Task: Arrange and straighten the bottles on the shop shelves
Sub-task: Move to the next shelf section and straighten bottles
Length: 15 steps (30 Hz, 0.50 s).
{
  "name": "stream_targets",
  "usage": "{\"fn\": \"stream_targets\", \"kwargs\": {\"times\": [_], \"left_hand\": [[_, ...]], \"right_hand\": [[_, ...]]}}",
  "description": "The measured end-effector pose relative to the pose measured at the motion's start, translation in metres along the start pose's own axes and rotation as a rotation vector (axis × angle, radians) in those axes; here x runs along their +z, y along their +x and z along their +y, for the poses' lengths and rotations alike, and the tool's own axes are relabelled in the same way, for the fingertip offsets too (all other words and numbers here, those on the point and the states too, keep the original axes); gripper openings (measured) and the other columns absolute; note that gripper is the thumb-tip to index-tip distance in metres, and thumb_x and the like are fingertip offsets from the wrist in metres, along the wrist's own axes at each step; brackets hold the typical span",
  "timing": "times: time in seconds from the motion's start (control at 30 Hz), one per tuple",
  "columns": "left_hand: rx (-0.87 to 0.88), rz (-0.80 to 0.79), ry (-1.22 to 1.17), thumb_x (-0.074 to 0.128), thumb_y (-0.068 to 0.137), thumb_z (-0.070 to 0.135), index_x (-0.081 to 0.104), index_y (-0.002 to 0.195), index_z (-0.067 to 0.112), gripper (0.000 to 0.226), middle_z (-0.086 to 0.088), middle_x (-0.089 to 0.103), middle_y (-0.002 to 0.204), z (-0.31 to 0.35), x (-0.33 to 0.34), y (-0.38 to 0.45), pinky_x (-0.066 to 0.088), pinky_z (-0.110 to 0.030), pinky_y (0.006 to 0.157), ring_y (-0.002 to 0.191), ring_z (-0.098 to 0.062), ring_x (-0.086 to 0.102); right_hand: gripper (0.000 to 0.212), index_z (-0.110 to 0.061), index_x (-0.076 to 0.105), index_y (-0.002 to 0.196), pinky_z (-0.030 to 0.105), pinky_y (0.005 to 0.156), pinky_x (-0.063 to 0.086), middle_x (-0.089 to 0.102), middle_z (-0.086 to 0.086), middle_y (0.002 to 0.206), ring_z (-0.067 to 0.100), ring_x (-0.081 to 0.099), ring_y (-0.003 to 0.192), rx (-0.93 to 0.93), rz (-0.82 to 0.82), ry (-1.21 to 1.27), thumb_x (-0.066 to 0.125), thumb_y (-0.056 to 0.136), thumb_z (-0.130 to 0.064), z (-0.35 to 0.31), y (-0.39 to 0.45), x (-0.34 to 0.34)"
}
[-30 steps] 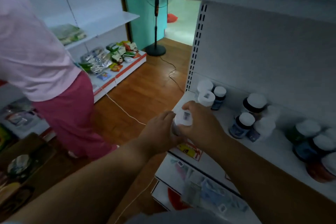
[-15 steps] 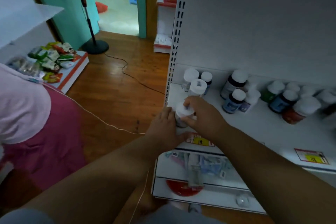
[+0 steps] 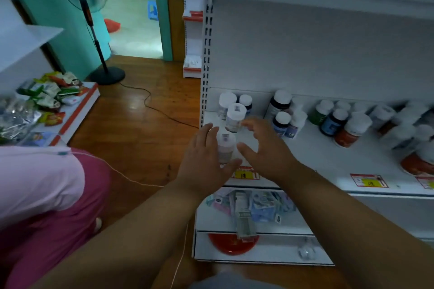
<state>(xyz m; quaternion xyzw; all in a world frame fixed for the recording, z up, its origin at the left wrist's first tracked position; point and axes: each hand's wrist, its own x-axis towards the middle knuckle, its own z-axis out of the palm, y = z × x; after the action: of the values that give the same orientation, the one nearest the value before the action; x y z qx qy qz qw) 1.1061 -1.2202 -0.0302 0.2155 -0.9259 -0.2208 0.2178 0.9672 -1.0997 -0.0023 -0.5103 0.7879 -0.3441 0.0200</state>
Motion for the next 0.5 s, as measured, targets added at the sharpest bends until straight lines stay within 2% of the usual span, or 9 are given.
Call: {"fn": "stream_targets", "kwargs": {"times": [0.1, 0.17, 0.23, 0.37, 0.47, 0.5], "left_hand": [[0.12, 0.038, 0.076, 0.055, 0.082, 0.063, 0.023, 0.148, 0.01, 0.09, -0.009, 0.022, 0.156, 0.047, -0.004, -0.002, 0.019, -0.034, 0.115, 0.142, -0.023, 0.02], [0.16, 0.025, 0.091, 0.055, 0.084, 0.06, 0.019, 0.15, 0.013, 0.089, -0.005, 0.019, 0.157, 0.087, 0.006, 0.0, 0.012, -0.033, 0.115, 0.142, -0.021, 0.015], [0.243, 0.006, 0.089, 0.055, 0.085, 0.058, 0.021, 0.149, 0.012, 0.086, -0.007, 0.023, 0.155, 0.136, 0.024, -0.001, 0.014, -0.036, 0.115, 0.141, -0.023, 0.019], [0.445, -0.059, 0.081, 0.061, 0.081, 0.052, 0.037, 0.143, 0.008, 0.08, -0.012, 0.039, 0.147, 0.259, 0.089, -0.019, 0.03, -0.043, 0.111, 0.133, -0.03, 0.037], [0.56, -0.14, 0.046, 0.061, 0.082, 0.052, 0.036, 0.144, 0.01, 0.08, -0.01, 0.037, 0.147, 0.353, 0.142, -0.034, 0.028, -0.041, 0.111, 0.133, -0.028, 0.036], [0.601, -0.156, 0.036, 0.061, 0.082, 0.052, 0.035, 0.144, 0.011, 0.08, -0.01, 0.037, 0.147, 0.382, 0.157, -0.037, 0.028, -0.04, 0.111, 0.133, -0.028, 0.036]], "right_hand": [[0.042, -0.024, 0.044, 0.127, 0.022, 0.091, 0.037, 0.047, -0.008, 0.122, 0.003, 0.045, 0.108, 0.022, 0.15, -0.012, 0.059, 0.089, -0.034, 0.01, -0.031, -0.038], [0.04, -0.025, 0.046, 0.125, 0.013, 0.088, 0.035, 0.044, -0.013, 0.114, 0.0, 0.044, 0.103, 0.071, 0.24, -0.013, 0.061, 0.088, -0.032, 0.024, -0.061, -0.073], [0.041, -0.023, 0.049, 0.124, 0.009, 0.086, 0.034, 0.044, -0.013, 0.112, -0.001, 0.045, 0.101, 0.12, 0.323, -0.025, 0.064, 0.087, -0.03, 0.041, -0.098, -0.113], [0.037, -0.015, 0.056, 0.118, 0.018, 0.085, 0.044, 0.051, -0.005, 0.111, 0.013, 0.053, 0.104, 0.209, 0.39, -0.147, 0.067, 0.085, -0.025, 0.082, -0.185, -0.209], [0.031, -0.014, 0.058, 0.113, 0.035, 0.087, 0.047, 0.056, 0.002, 0.109, 0.017, 0.055, 0.101, 0.276, 0.443, -0.224, 0.068, 0.084, -0.023, 0.116, -0.255, -0.283], [0.032, -0.015, 0.058, 0.114, 0.035, 0.087, 0.047, 0.056, 0.002, 0.109, 0.017, 0.054, 0.102, 0.317, 0.457, -0.25, 0.067, 0.085, -0.025, 0.128, -0.277, -0.305]]}}
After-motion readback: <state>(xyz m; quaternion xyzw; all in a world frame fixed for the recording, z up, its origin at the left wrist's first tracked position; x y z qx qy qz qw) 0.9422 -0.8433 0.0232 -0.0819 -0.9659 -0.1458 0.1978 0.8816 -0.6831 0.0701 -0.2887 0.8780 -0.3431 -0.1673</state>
